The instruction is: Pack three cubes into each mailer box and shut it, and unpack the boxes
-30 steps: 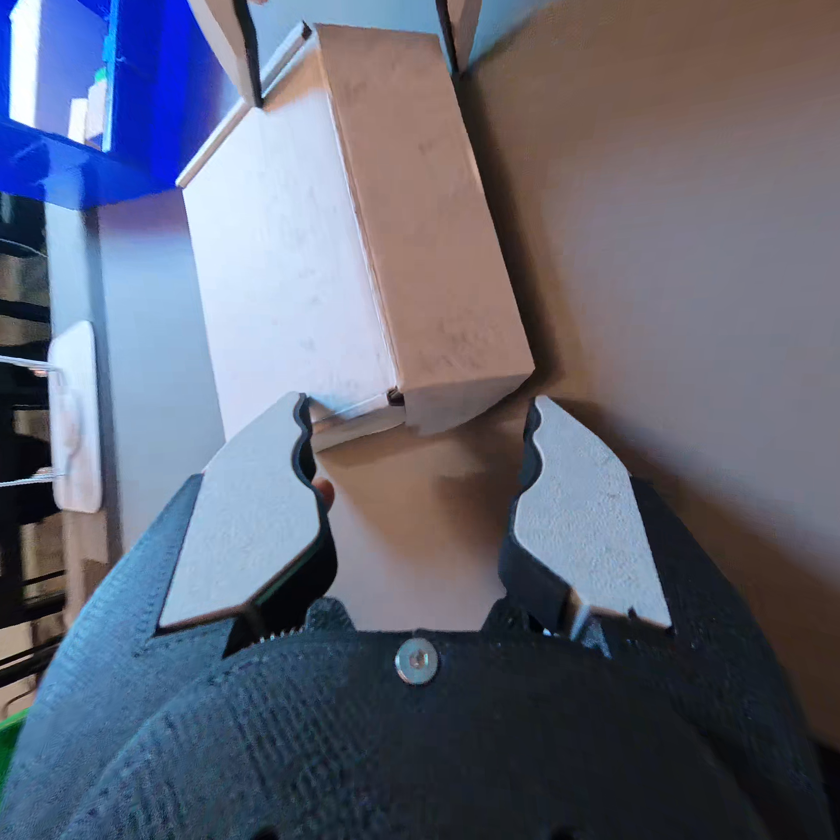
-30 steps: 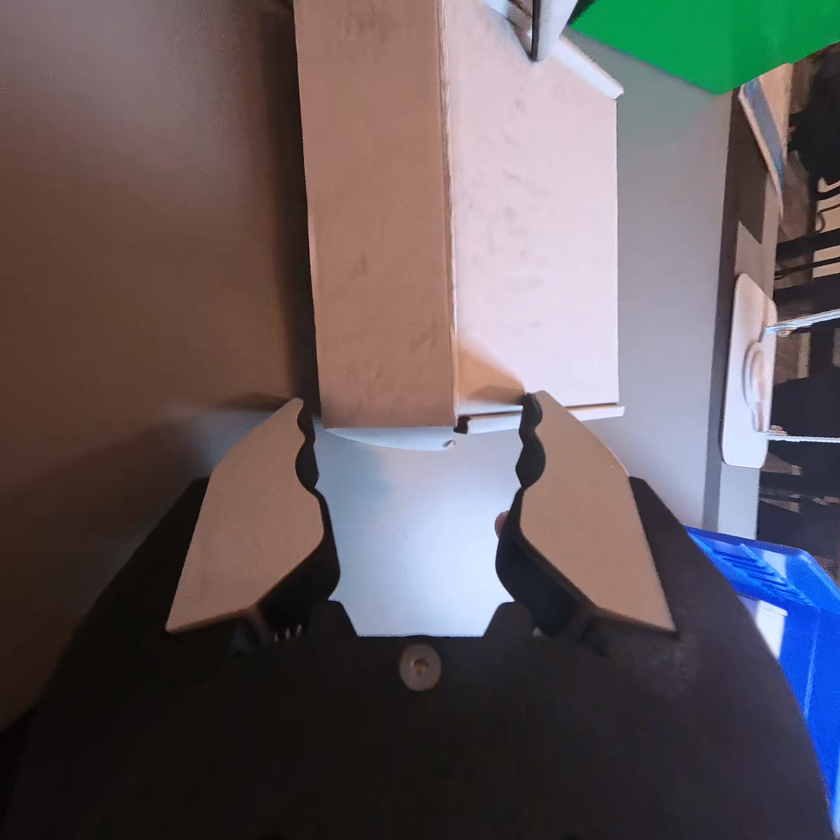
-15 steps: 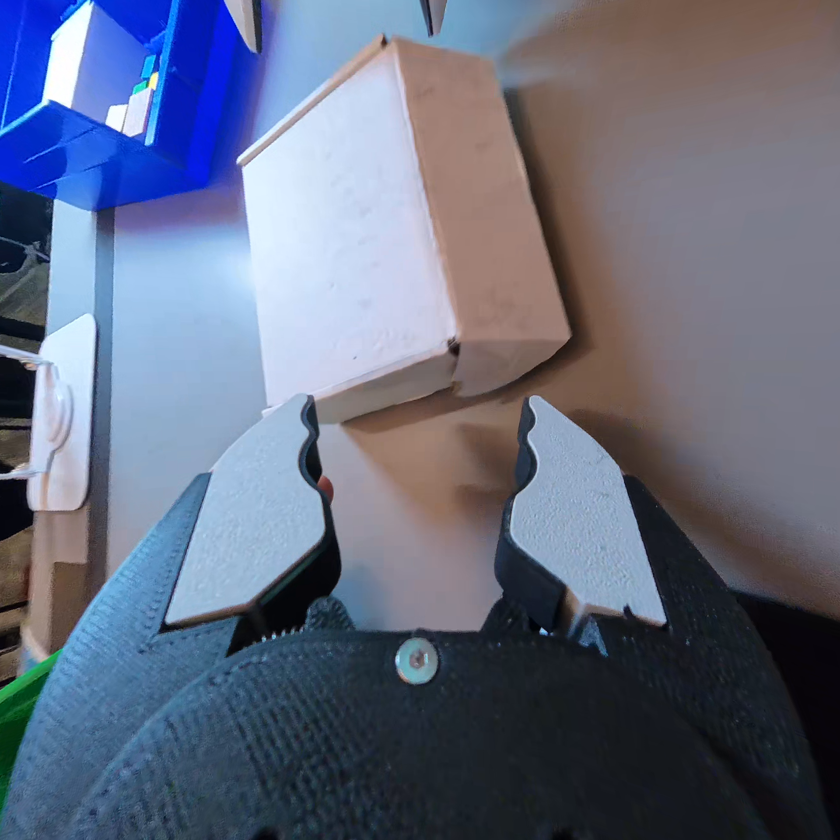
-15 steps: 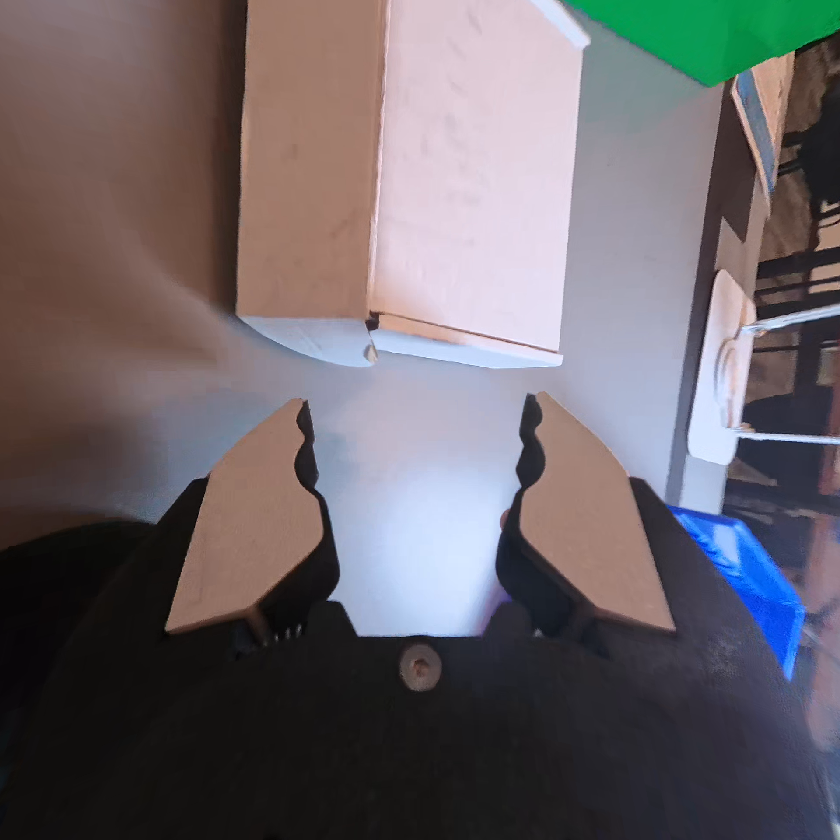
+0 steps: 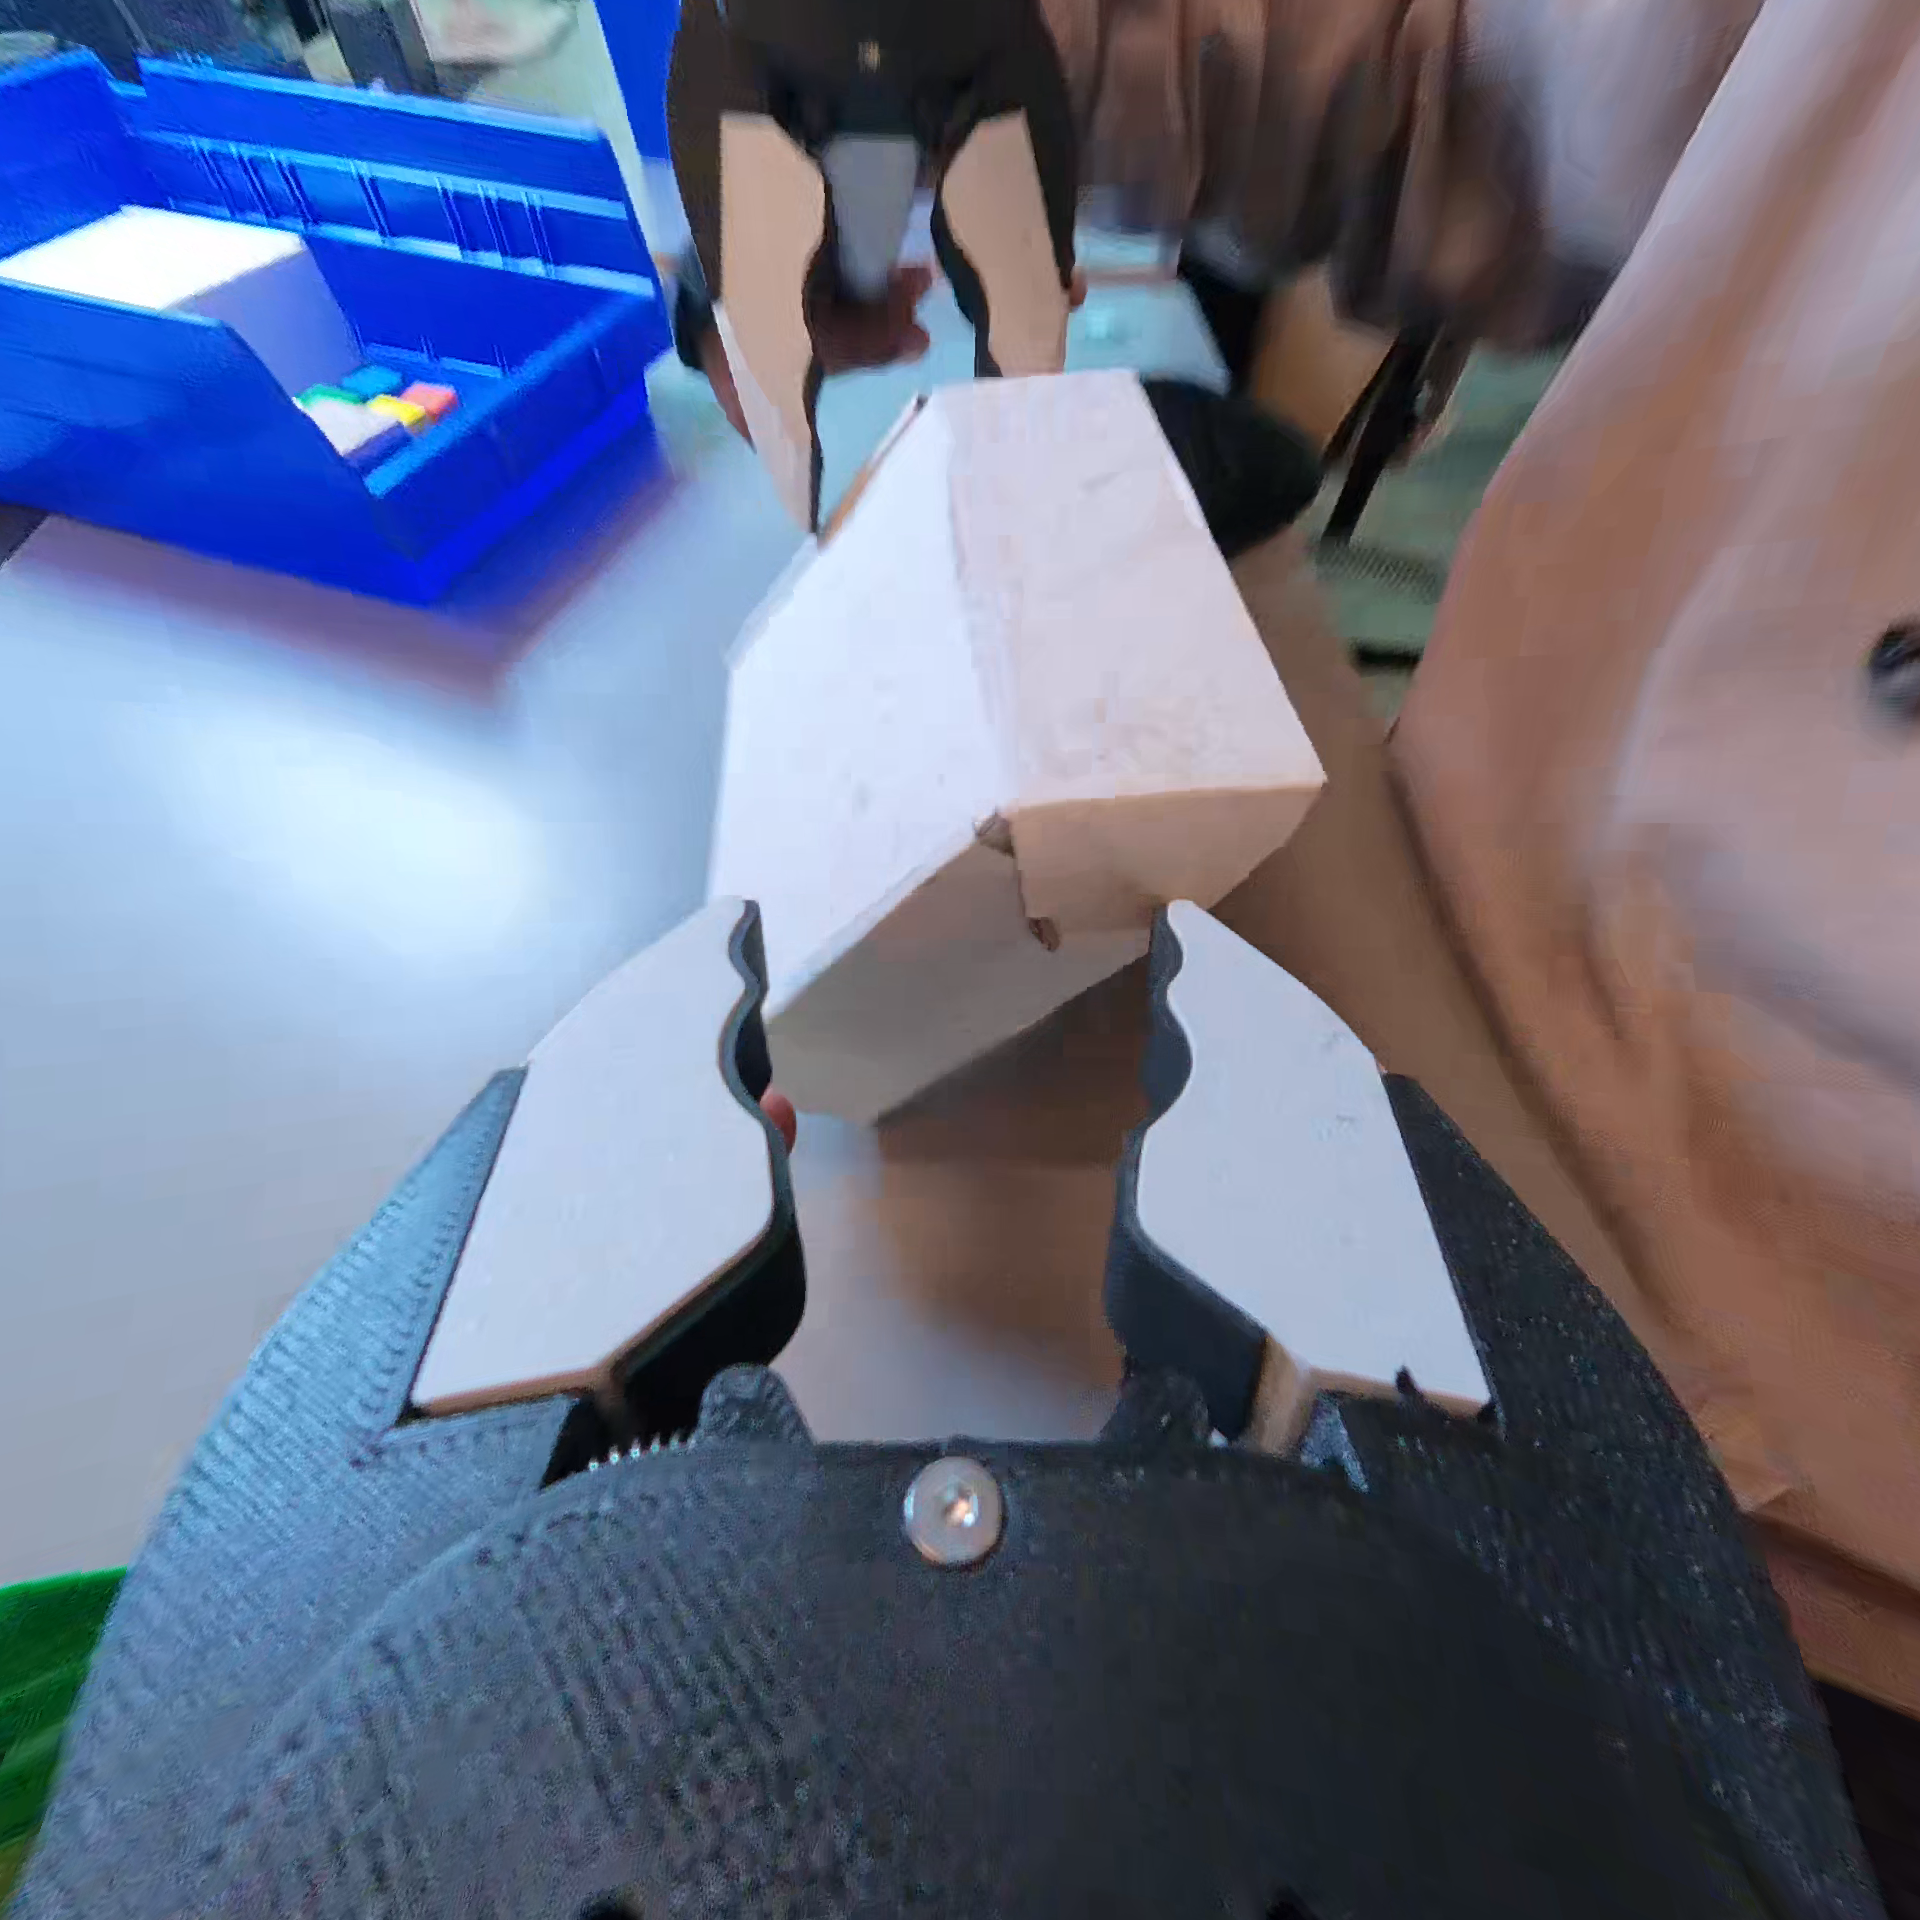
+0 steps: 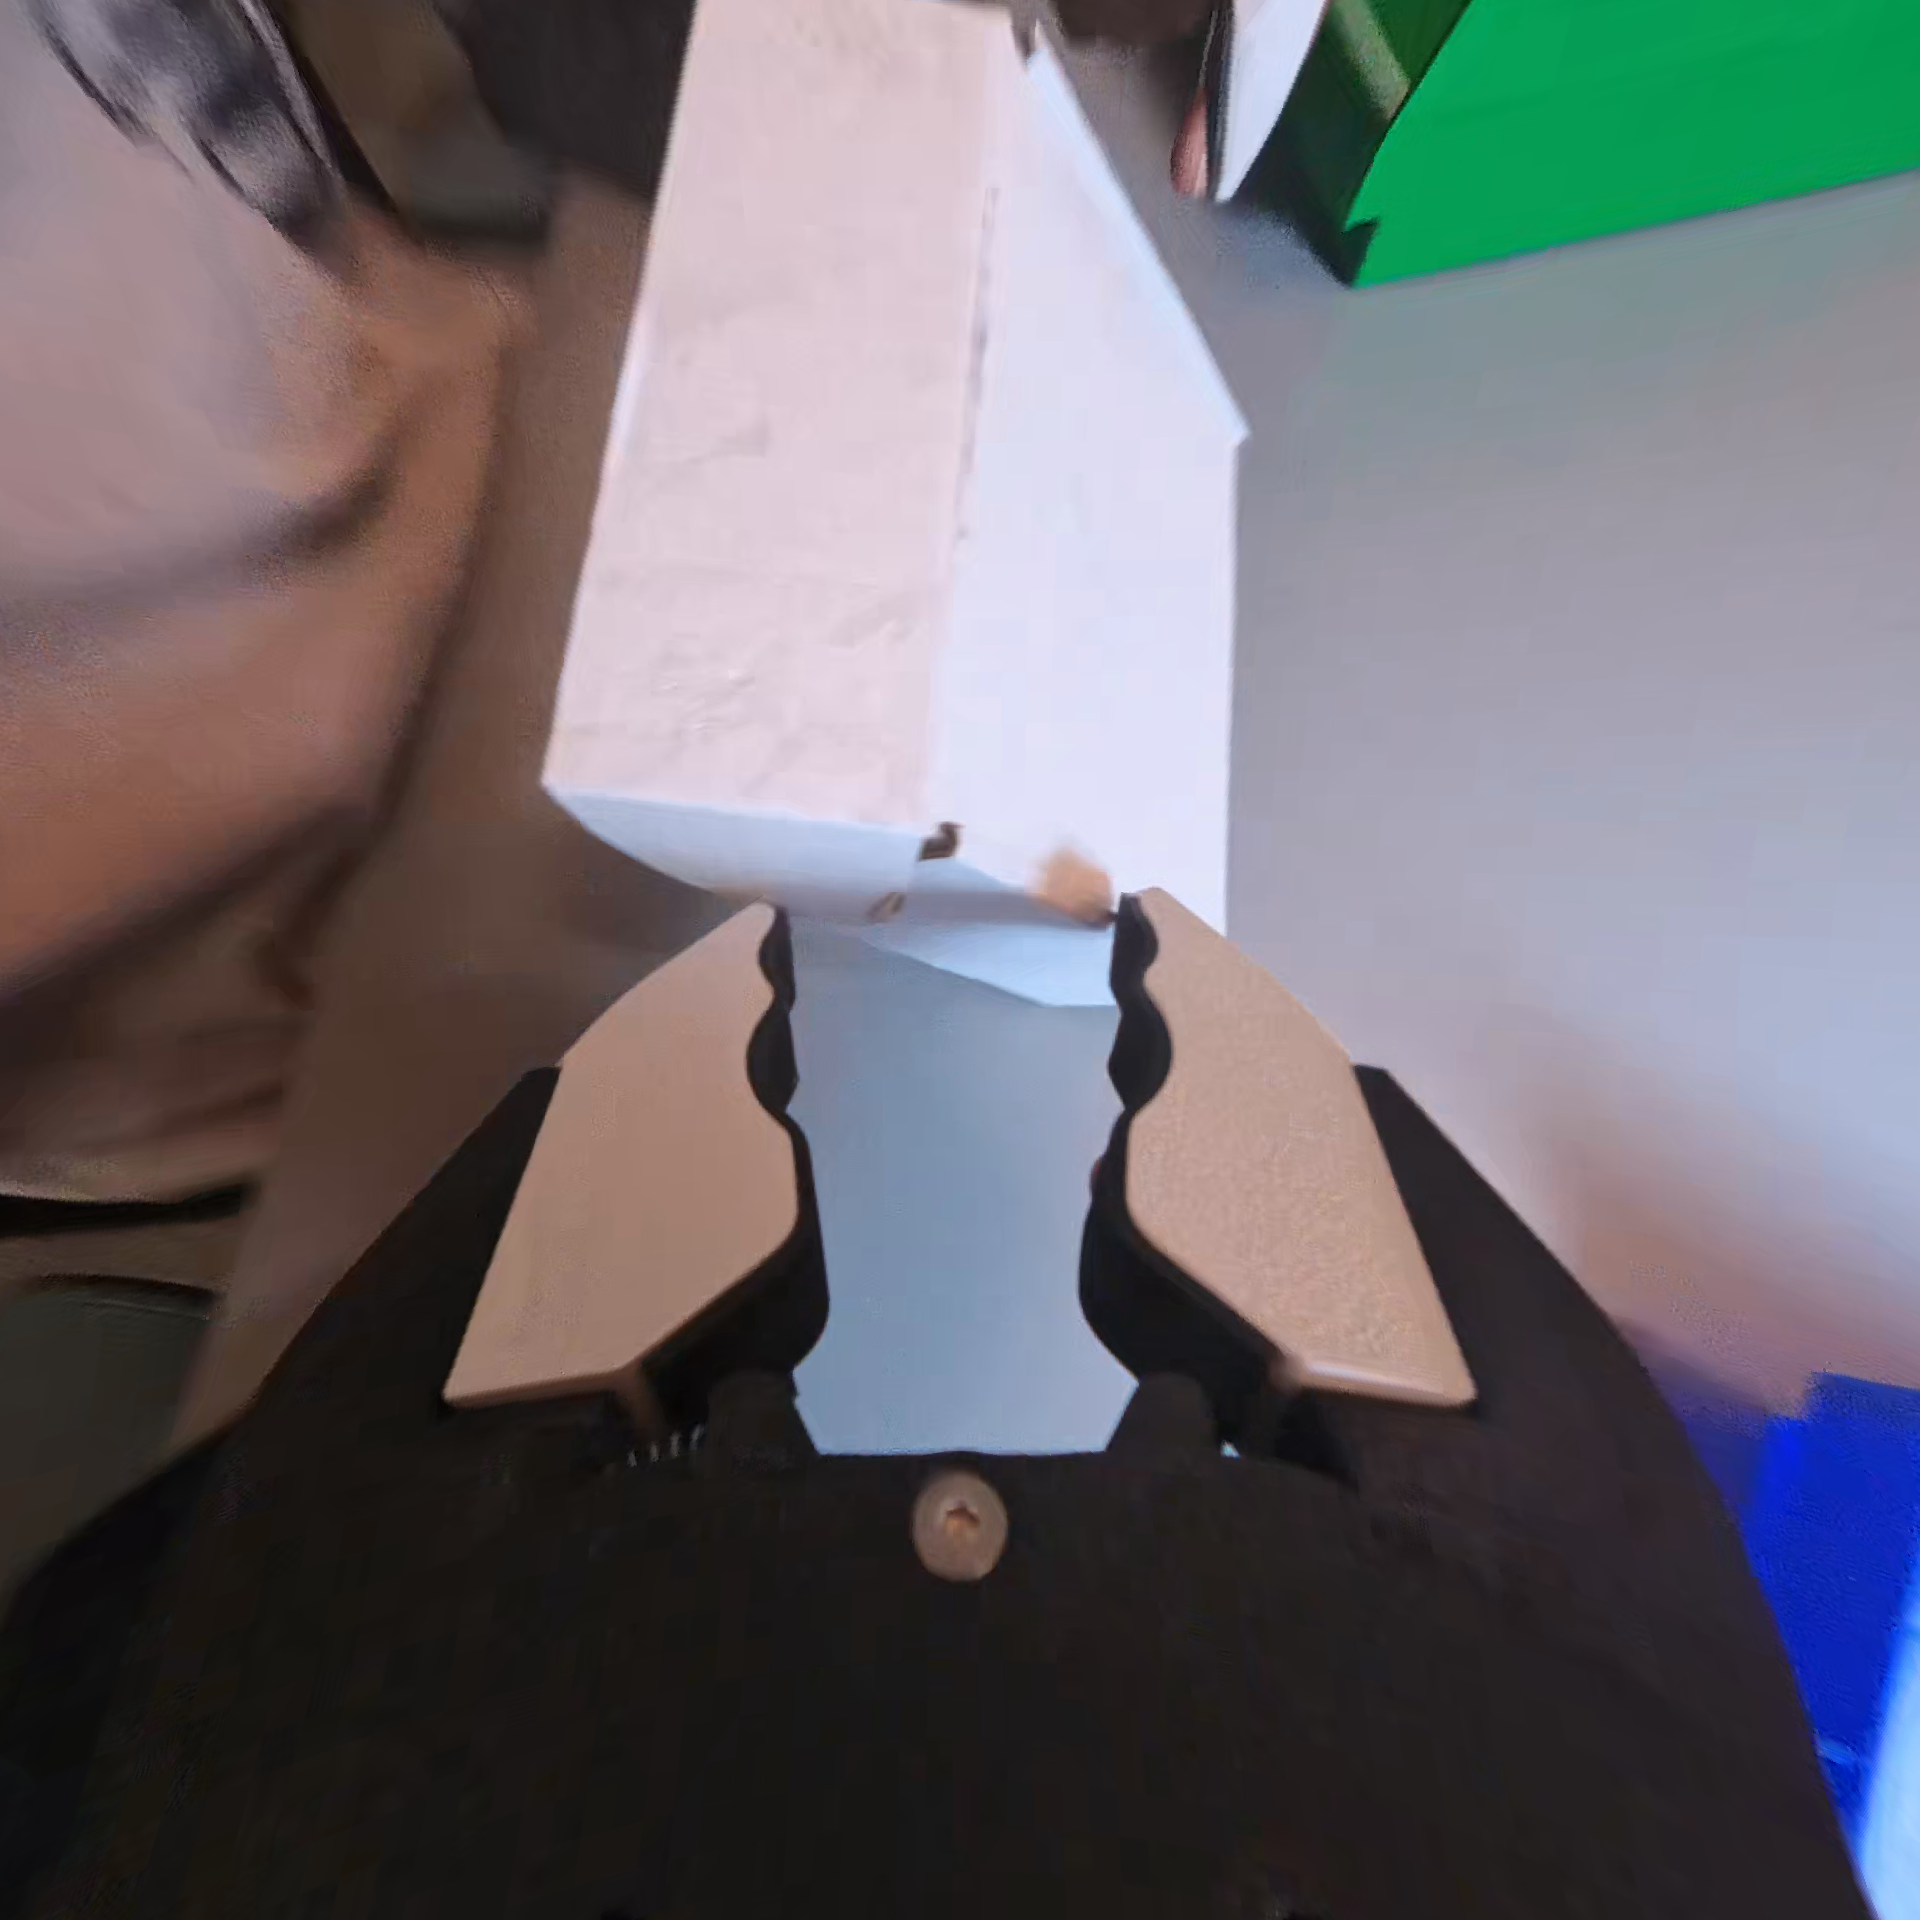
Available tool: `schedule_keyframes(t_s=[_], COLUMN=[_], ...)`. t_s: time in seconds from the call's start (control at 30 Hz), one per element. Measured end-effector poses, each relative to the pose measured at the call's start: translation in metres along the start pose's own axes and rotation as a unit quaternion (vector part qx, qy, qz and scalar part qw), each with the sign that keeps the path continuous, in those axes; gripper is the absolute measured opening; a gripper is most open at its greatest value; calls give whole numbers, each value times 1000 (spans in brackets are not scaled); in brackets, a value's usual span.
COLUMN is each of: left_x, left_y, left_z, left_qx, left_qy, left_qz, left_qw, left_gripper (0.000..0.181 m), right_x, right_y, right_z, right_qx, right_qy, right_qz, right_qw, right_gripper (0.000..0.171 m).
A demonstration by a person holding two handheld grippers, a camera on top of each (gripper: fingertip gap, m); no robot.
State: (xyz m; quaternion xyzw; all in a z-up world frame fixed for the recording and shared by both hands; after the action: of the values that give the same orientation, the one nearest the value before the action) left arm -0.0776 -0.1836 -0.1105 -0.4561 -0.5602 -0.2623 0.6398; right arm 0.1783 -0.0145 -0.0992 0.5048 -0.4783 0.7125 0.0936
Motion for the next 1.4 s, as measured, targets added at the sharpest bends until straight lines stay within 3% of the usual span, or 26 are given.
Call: schedule_keyframes(t_s=[0.03,0.2,0.43,0.67,0.9,1.1,1.23,1.4], left_x=[3,-5,-3,20,30,32,31,30], left_y=[-3,-9,-24,-22,-2,-7,-9,-9], left_z=[3,16,12,7,6,9,16,19], left_qx=[-6,-22,-12,-57,-70,-55,-57,-54], left_qy=[-24,-101,-77,-10,48,13,-61,-121], left_qz=[-22,-80,-104,-45,19,-17,-39,-47], left_qw=[999,991,991,997,996,998,996,990], left_gripper=[70,69,65,66,35,28,27,26], right_x=[-1,-18,-24,0,10,11,12,15], right_y=[-5,-4,-9,-22,-9,-10,-10,-10], right_z=[-5,-24,-13,-13,-13,-17,-21,-16], right_qx=[22,56,54,31,44,53,64,62], right_qy=[38,144,128,55,42,142,233,273], right_qz=[-29,-129,-163,-152,-151,-178,-179,-167], right_qw=[999,980,977,986,987,972,954,945], right_gripper=[54,47,55,60,41,37,36,36])
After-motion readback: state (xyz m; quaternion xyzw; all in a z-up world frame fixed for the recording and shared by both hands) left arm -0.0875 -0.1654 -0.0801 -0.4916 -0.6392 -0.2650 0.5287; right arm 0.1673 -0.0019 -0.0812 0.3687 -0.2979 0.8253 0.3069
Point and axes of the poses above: each gripper's, where its closed fingertips meet, y out along the fingers, x out of its top, z = x × y across the jaws, the point moved 10 cm from there along -y, back along the fingers, and after that the axes turned 7 degrees about -z, right-handed, at the moved point
